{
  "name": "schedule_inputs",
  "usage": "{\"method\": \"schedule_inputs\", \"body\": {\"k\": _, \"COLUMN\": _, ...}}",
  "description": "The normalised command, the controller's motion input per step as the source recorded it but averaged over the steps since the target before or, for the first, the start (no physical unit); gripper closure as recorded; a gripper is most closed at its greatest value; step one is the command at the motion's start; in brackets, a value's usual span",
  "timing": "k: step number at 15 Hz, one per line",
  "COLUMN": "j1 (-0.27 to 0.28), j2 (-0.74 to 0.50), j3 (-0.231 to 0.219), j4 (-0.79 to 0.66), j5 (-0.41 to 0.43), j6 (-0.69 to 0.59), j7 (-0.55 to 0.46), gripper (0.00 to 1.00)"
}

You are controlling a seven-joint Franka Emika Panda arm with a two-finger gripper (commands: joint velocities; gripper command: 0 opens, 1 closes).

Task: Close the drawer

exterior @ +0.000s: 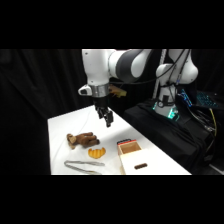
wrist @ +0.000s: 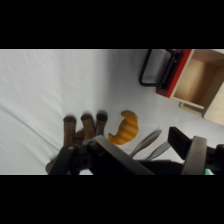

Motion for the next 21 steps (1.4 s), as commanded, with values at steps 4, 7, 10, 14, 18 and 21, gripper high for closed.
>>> {"method": "schedule_inputs", "body": {"k": 4, "j1": -0.023, "j2": -0.05, "j3": 0.017, "j4": -0.05, "j5": 0.006, "j6": 0.02, "j7": -0.01, "gripper": 0.0}}
{"method": "schedule_inputs", "body": {"k": 7, "j1": -0.026, "j2": -0.21, "j3": -0.002, "j4": -0.28, "j5": -0.051, "j6": 0.15, "j7": 0.02, "gripper": 0.0}}
{"method": "schedule_inputs", "body": {"k": 10, "j1": -0.033, "j2": -0.32, "j3": 0.024, "j4": -0.45, "j5": 0.013, "j6": 0.27, "j7": -0.1, "gripper": 0.0}}
{"method": "schedule_inputs", "body": {"k": 14, "j1": -0.027, "j2": -0.36, "j3": 0.07, "j4": -0.55, "j5": 0.049, "j6": 0.4, "j7": -0.37, "gripper": 0.0}}
{"method": "schedule_inputs", "body": {"k": 18, "j1": -0.032, "j2": -0.25, "j3": 0.084, "j4": -0.46, "j5": 0.07, "j6": 0.37, "j7": -0.66, "gripper": 0.0}}
{"method": "schedule_inputs", "body": {"k": 21, "j1": -0.047, "j2": -0.08, "j3": 0.104, "j4": -0.3, "j5": 0.185, "j6": 0.33, "j7": -0.8, "gripper": 0.0}}
